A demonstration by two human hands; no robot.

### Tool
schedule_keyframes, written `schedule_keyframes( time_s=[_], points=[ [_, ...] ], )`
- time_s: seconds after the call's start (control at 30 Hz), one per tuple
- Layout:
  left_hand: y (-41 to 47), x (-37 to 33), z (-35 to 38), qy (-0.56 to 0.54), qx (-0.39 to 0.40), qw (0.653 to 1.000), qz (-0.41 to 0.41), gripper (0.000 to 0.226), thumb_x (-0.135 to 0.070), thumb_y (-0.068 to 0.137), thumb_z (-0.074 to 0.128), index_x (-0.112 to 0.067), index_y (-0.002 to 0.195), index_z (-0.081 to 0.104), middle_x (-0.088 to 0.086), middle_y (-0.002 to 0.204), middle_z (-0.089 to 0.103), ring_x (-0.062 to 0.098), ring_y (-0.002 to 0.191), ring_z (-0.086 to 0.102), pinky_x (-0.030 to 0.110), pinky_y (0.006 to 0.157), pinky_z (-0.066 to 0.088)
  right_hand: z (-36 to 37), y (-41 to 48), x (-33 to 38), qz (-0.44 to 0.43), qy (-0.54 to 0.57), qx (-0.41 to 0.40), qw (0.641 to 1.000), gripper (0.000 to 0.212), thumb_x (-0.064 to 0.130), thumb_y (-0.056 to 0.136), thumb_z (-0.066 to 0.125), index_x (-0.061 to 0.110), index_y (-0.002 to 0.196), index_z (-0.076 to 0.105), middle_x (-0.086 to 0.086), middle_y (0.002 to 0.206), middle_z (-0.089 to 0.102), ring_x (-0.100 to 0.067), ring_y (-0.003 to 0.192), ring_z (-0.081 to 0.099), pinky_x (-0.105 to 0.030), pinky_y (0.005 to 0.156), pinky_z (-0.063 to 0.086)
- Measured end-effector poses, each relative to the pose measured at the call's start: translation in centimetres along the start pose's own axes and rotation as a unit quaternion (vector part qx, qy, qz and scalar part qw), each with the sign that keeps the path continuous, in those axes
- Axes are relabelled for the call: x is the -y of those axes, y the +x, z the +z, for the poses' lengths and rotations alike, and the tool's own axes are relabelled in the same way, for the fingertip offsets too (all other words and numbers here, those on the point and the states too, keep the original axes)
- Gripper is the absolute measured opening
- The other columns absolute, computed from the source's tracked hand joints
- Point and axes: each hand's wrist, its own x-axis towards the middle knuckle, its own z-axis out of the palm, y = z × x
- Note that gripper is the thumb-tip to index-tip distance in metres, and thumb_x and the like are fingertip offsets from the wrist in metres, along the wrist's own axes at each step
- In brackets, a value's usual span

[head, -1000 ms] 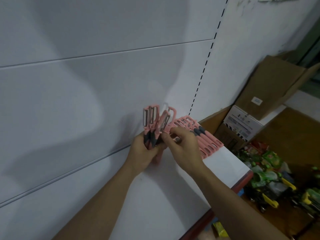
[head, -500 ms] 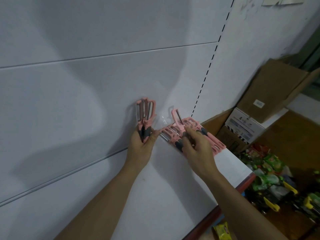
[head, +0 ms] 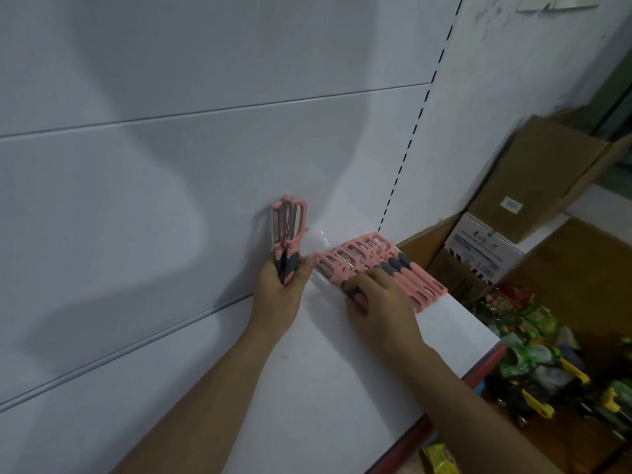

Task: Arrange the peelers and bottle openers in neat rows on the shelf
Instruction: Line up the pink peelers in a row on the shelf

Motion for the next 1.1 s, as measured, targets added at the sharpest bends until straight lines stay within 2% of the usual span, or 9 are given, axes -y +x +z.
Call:
schedule_keyframes(
  time_s=[0.17, 0.37, 0.6, 0.7, 0.77, 0.83, 0.9, 0.97, 1.1],
  points=[
    [0.1, 0.5, -0.1, 0.002, 0.000, 1.000, -0.002, 0.022, -0.059, 0.082, 0.073, -0.039, 0.088, 0.066, -0.020, 0.063, 0.057, -0.002, 0.057, 0.052, 0.013, 0.054, 0.041, 0.8, -0.1, 0.1, -0.013, -0.026, 0.002, 1.000, 0.016, 0.019, 0.093, 0.070, 0.020, 0.109, 0.075, 0.001, 0.107, 0.072, -0.019, 0.095, 0.062, -0.031, 0.083, 0.055],
    [0.3, 0.8, -0.1, 0.001, 0.003, 1.000, -0.003, 0.019, -0.057, 0.083, 0.072, -0.040, 0.087, 0.065, -0.020, 0.063, 0.055, 0.000, 0.057, 0.050, 0.016, 0.054, 0.041, 0.9, -0.2, -0.4, -0.003, -0.005, 0.009, 1.000, 0.018, 0.020, 0.092, 0.072, 0.021, 0.110, 0.077, 0.003, 0.108, 0.072, -0.016, 0.097, 0.059, -0.025, 0.083, 0.050],
    [-0.1, 0.2, 0.1, -0.038, 0.042, 0.998, -0.003, 0.041, -0.076, 0.082, 0.065, -0.035, 0.084, 0.059, -0.011, 0.060, 0.039, 0.008, 0.049, 0.032, 0.020, 0.047, 0.030, 0.6, -0.2, -0.1, 0.008, -0.001, 0.016, 1.000, 0.020, 0.023, 0.096, 0.067, 0.021, 0.114, 0.075, 0.002, 0.112, 0.071, -0.015, 0.100, 0.058, -0.027, 0.088, 0.051],
    [-0.5, -0.3, 0.8, -0.078, 0.078, 0.994, 0.021, 0.050, -0.073, 0.090, 0.056, -0.023, 0.090, 0.059, -0.004, 0.061, 0.037, 0.012, 0.049, 0.031, 0.024, 0.044, 0.029, -0.4, 0.7, 1.3, 0.015, 0.056, -0.034, 0.998, 0.018, 0.032, 0.096, 0.066, 0.021, 0.106, 0.077, 0.006, 0.101, 0.072, -0.010, 0.090, 0.059, -0.025, 0.079, 0.050],
    [-0.9, -0.3, 1.1, -0.036, 0.086, 0.995, 0.035, 0.055, -0.073, 0.091, 0.055, -0.019, 0.099, 0.058, -0.005, 0.063, 0.045, 0.014, 0.052, 0.039, 0.029, 0.048, 0.036, -1.1, 1.5, 3.0, 0.039, 0.214, -0.046, 0.975, 0.021, 0.041, 0.095, 0.061, 0.027, 0.099, 0.076, 0.014, 0.091, 0.071, -0.009, 0.083, 0.062, -0.023, 0.071, 0.052],
    [-1.2, -0.2, 1.2, 0.028, 0.098, 0.994, 0.047, 0.043, -0.066, 0.093, 0.059, -0.027, 0.110, 0.060, -0.002, 0.080, 0.065, 0.020, 0.068, 0.061, 0.037, 0.062, 0.052, -1.4, 2.4, 4.4, 0.087, 0.350, -0.026, 0.932, 0.015, 0.040, 0.094, 0.065, 0.031, 0.095, 0.076, 0.011, 0.089, 0.073, -0.016, 0.083, 0.067, -0.035, 0.073, 0.060],
    [-1.3, 0.0, 1.3, 0.030, 0.123, 0.991, 0.041, 0.033, -0.052, 0.093, 0.066, -0.032, 0.120, 0.061, 0.001, 0.106, 0.073, 0.024, 0.098, 0.071, 0.042, 0.085, 0.060, -1.2, 2.9, 5.1, 0.123, 0.376, -0.010, 0.918, 0.007, 0.030, 0.093, 0.071, 0.026, 0.094, 0.077, 0.008, 0.088, 0.073, -0.020, 0.085, 0.068, -0.049, 0.077, 0.060],
    [-1.2, -0.3, 1.3, -0.003, 0.131, 0.991, 0.028, 0.035, -0.045, 0.090, 0.073, -0.033, 0.122, 0.063, -0.002, 0.114, 0.074, 0.020, 0.109, 0.071, 0.034, 0.090, 0.059, -0.9, 3.1, 5.2, 0.137, 0.381, -0.001, 0.914, 0.006, 0.023, 0.094, 0.071, 0.023, 0.091, 0.076, 0.006, 0.086, 0.073, -0.020, 0.086, 0.069, -0.050, 0.079, 0.060],
    [-1.0, -0.4, 0.8, -0.024, 0.071, 0.996, 0.037, 0.023, -0.045, 0.091, 0.070, -0.030, 0.105, 0.061, -0.016, 0.084, 0.067, 0.006, 0.077, 0.065, 0.021, 0.070, 0.053, -1.2, 2.9, 5.1, 0.167, 0.499, -0.039, 0.849, 0.012, 0.020, 0.102, 0.057, 0.012, 0.101, 0.064, -0.008, 0.092, 0.073, -0.027, 0.090, 0.073, -0.044, 0.078, 0.063]
  ],
)
